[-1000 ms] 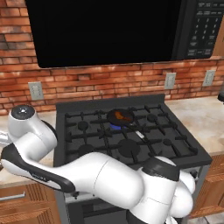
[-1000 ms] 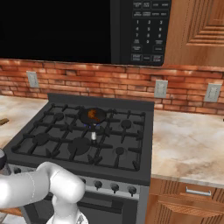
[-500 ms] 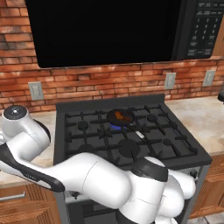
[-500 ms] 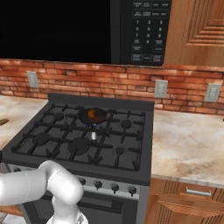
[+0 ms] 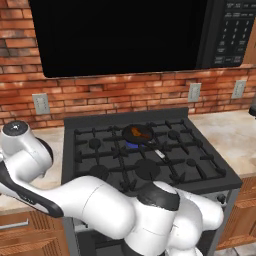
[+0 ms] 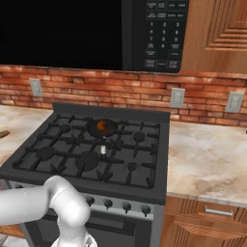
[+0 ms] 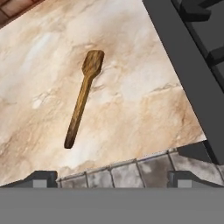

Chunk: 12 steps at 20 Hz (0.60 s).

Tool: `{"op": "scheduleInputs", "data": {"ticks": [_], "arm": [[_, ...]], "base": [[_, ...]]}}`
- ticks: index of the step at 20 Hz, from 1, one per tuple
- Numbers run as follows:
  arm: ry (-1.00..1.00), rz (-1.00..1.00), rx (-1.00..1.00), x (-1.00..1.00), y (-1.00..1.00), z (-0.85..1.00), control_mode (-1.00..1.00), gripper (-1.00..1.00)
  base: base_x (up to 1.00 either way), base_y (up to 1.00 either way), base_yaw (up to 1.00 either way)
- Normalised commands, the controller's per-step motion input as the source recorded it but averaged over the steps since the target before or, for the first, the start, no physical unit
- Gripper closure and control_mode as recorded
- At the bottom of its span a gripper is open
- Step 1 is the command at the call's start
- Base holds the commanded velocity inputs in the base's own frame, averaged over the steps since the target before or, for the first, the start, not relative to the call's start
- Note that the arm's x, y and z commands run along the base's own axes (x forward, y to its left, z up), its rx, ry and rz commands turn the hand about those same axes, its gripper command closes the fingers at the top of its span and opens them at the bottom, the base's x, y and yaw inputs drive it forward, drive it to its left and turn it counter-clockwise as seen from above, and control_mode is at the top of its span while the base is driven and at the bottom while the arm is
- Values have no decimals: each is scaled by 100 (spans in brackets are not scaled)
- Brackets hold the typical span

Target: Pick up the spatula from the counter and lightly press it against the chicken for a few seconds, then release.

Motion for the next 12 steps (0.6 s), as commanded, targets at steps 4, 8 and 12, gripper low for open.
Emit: {"op": "scheduleInputs", "data": {"ticks": [4, 8, 12], "arm": [[1, -3, 0, 21, 13, -12, -100, -100], [1, -3, -1, 16, 13, -16, -100, -100], [2, -4, -1, 10, 11, -20, -100, -100]], "base": [[0, 0, 0], [0, 0, 0], [0, 0, 0]]}}
